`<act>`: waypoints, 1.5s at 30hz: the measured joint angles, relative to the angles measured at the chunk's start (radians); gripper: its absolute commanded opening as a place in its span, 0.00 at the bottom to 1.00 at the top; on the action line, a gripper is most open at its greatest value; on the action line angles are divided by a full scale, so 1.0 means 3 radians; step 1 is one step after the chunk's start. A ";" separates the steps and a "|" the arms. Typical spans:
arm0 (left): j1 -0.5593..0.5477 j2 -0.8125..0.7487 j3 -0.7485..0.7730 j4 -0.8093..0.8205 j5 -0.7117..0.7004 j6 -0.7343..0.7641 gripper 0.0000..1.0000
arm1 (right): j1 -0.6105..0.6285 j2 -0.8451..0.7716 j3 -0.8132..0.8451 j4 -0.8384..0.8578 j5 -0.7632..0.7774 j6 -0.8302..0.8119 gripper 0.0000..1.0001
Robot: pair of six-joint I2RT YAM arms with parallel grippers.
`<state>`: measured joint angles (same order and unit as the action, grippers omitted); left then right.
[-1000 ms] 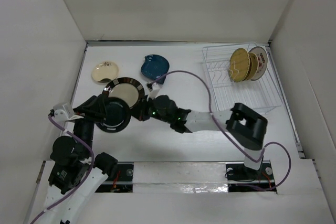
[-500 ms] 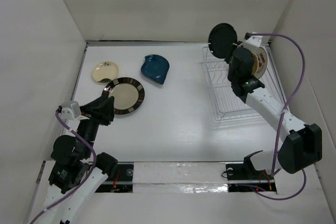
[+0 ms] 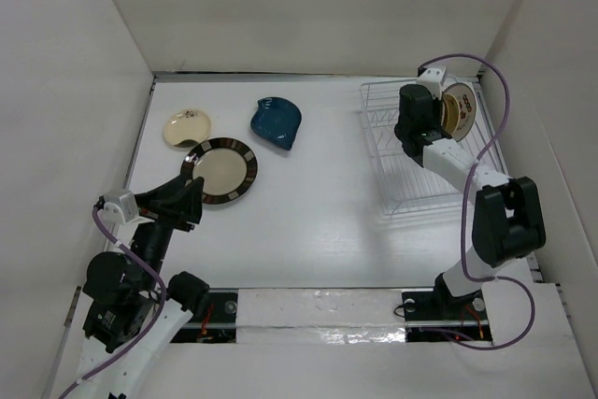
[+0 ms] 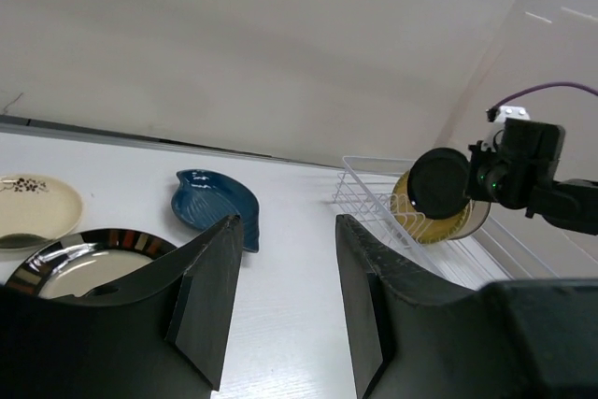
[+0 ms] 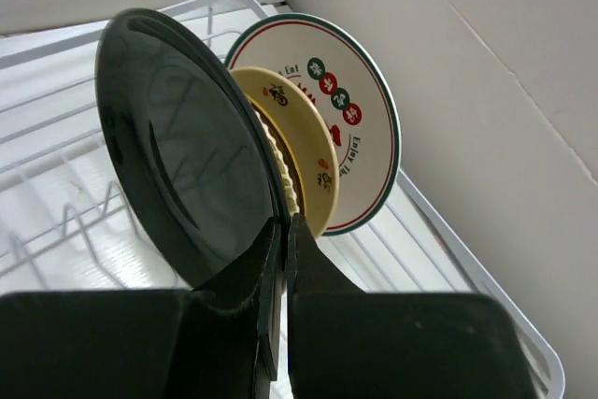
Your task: Load the plates into the dish rack
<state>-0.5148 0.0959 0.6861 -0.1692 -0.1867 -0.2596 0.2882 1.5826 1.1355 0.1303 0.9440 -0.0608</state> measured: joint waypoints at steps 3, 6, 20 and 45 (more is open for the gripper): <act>0.0000 -0.0015 0.0000 0.0001 0.0015 0.0000 0.42 | 0.0000 0.0156 0.0048 0.0041 0.0097 -0.0197 0.00; 0.0000 -0.0017 0.0000 0.0001 0.0029 0.0000 0.42 | -0.0019 0.0206 0.0097 0.0047 0.0145 -0.0365 0.00; -0.0001 -0.0017 0.0000 0.0001 0.0061 0.0000 0.42 | 0.0107 0.0450 0.0132 0.0173 0.0071 -0.0497 0.00; 0.0000 0.0033 0.0000 0.0003 0.0060 -0.0001 0.35 | 0.0885 0.0161 0.0706 -0.0515 -0.0615 0.0604 0.00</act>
<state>-0.5148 0.1059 0.6861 -0.1684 -0.1688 -0.2600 0.5537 1.6310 1.3472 -0.0242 0.7593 0.1204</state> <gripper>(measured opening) 0.386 0.050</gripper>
